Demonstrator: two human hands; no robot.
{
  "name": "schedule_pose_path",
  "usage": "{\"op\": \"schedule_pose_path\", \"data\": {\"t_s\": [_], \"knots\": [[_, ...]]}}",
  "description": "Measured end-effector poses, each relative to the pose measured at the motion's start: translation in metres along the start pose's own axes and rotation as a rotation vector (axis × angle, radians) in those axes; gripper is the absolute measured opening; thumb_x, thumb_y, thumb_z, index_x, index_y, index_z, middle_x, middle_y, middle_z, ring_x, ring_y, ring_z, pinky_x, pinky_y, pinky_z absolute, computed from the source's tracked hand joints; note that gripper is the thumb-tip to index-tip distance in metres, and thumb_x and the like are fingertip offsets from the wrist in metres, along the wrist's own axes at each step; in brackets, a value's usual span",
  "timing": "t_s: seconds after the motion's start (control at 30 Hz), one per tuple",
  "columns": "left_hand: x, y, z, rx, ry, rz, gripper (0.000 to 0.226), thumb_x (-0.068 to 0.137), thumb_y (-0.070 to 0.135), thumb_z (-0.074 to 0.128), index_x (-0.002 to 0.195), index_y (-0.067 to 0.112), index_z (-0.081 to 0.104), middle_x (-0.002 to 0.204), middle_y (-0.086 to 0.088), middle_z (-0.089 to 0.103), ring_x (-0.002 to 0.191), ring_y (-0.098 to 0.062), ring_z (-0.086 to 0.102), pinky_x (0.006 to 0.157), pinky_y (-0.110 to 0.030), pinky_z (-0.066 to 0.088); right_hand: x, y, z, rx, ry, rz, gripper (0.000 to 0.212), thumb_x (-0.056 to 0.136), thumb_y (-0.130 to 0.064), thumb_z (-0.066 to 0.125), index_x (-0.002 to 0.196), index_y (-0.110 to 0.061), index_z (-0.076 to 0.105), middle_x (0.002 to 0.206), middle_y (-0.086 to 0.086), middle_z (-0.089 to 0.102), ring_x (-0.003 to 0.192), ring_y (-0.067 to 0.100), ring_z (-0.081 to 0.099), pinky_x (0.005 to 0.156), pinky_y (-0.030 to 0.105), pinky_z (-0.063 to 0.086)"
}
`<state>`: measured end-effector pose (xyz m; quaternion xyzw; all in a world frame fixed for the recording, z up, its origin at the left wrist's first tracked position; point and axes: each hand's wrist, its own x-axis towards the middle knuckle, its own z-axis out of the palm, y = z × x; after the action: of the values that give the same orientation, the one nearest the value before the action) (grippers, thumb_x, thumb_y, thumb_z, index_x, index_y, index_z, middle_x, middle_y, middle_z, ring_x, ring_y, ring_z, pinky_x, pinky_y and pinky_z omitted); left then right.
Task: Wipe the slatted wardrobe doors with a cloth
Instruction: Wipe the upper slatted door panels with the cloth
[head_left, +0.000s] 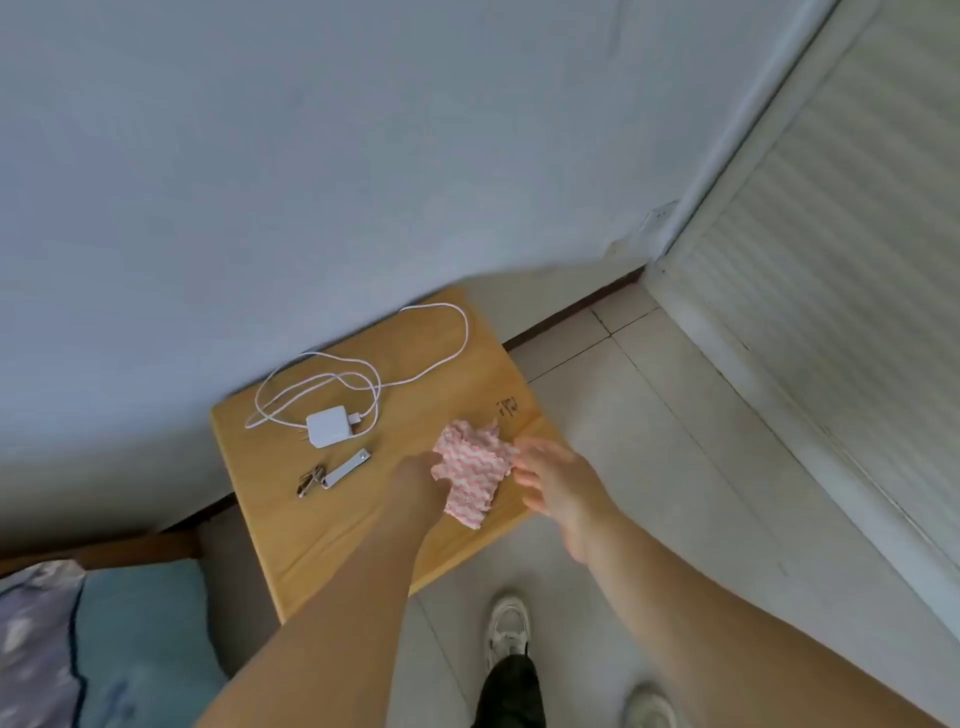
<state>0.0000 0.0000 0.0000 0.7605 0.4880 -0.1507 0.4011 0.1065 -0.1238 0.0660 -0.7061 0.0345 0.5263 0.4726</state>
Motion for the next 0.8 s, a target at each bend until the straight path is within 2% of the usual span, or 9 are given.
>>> {"op": "schedule_pose_path", "data": {"t_s": [0.1, 0.2, 0.3, 0.4, 0.47, 0.53, 0.6, 0.73, 0.8], "knots": [[0.028, -0.008, 0.015, 0.066, -0.01, -0.07, 0.048, 0.094, 0.015, 0.049, 0.139, 0.006, 0.033, 0.141, -0.014, 0.037, 0.127, -0.027, 0.04, 0.099, -0.03, 0.033, 0.029, 0.007, 0.007, -0.011, 0.039, 0.029, 0.022, 0.099, -0.022, 0.045, 0.119, -0.018, 0.054, 0.116, 0.0, 0.059, 0.1, 0.012, 0.056, 0.082, 0.023, 0.046], [0.052, -0.016, 0.031, 0.106, -0.008, -0.112, 0.052, 0.093, 0.015, 0.051, 0.138, 0.007, 0.029, 0.136, -0.015, 0.038, 0.123, -0.031, 0.041, 0.098, -0.037, 0.037, 0.054, 0.013, 0.009, -0.094, 0.095, 0.061, 0.029, 0.098, -0.021, 0.046, 0.123, -0.014, 0.057, 0.119, 0.002, 0.061, 0.104, 0.015, 0.057, 0.094, 0.032, 0.047], [0.065, -0.021, 0.04, 0.125, -0.001, -0.163, 0.044, 0.09, 0.015, 0.053, 0.131, 0.009, 0.037, 0.127, -0.013, 0.046, 0.116, -0.031, 0.047, 0.095, -0.041, 0.04, 0.068, 0.019, 0.011, -0.138, 0.114, 0.077, 0.03, 0.097, -0.02, 0.047, 0.125, -0.015, 0.059, 0.118, 0.002, 0.06, 0.111, 0.019, 0.056, 0.1, 0.038, 0.045], [0.072, -0.02, 0.042, 0.168, -0.066, -0.193, 0.033, 0.092, 0.018, 0.047, 0.124, 0.01, 0.048, 0.124, -0.009, 0.055, 0.115, -0.027, 0.052, 0.094, -0.034, 0.04, 0.073, 0.018, 0.011, -0.15, 0.123, 0.075, 0.027, 0.097, -0.019, 0.048, 0.12, -0.016, 0.06, 0.119, 0.002, 0.061, 0.11, 0.019, 0.056, 0.1, 0.039, 0.045], [0.069, -0.009, 0.038, 0.07, -0.081, -0.17, 0.032, 0.091, 0.02, 0.052, 0.12, 0.007, 0.055, 0.119, -0.012, 0.059, 0.11, -0.027, 0.055, 0.085, -0.03, 0.042, 0.071, 0.012, 0.007, -0.141, 0.135, 0.063, 0.02, 0.096, -0.017, 0.049, 0.111, -0.02, 0.062, 0.115, 0.002, 0.062, 0.107, 0.018, 0.057, 0.1, 0.039, 0.045], [0.059, 0.012, 0.029, -0.092, -0.072, -0.102, 0.028, 0.086, 0.019, 0.059, 0.107, 0.001, 0.06, 0.1, -0.017, 0.063, 0.096, -0.03, 0.06, 0.067, -0.026, 0.039, 0.064, 0.001, 0.002, -0.12, 0.146, 0.03, 0.018, 0.096, -0.016, 0.049, 0.107, -0.022, 0.062, 0.106, -0.001, 0.063, 0.104, 0.017, 0.057, 0.098, 0.036, 0.046], [0.049, 0.045, 0.011, -0.249, -0.071, -0.014, 0.02, 0.084, 0.014, 0.058, 0.099, 0.001, 0.059, 0.077, -0.011, 0.057, 0.076, -0.024, 0.057, 0.059, -0.025, 0.038, 0.052, -0.02, -0.007, -0.079, 0.156, -0.033, 0.018, 0.096, -0.015, 0.049, 0.1, -0.025, 0.063, 0.099, -0.004, 0.063, 0.102, 0.015, 0.059, 0.093, 0.032, 0.047], [0.03, 0.13, -0.033, -0.428, -0.098, 0.208, 0.006, 0.089, 0.012, 0.054, 0.088, 0.018, 0.055, 0.085, -0.006, 0.061, 0.085, -0.022, 0.062, 0.073, -0.03, 0.054, 0.014, -0.082, -0.031, 0.079, 0.164, -0.186, 0.019, 0.094, -0.013, 0.052, 0.097, -0.024, 0.067, 0.1, -0.002, 0.067, 0.092, 0.017, 0.065, 0.082, 0.032, 0.052], [0.014, 0.178, -0.055, -0.52, -0.084, 0.318, 0.014, 0.092, 0.006, 0.049, 0.086, 0.018, 0.053, 0.083, -0.006, 0.06, 0.079, -0.017, 0.064, 0.069, -0.025, 0.054, -0.007, -0.117, -0.048, 0.176, 0.159, -0.27, 0.016, 0.094, -0.011, 0.054, 0.099, -0.018, 0.068, 0.089, 0.005, 0.071, 0.072, 0.023, 0.067, 0.061, 0.033, 0.053]]}}
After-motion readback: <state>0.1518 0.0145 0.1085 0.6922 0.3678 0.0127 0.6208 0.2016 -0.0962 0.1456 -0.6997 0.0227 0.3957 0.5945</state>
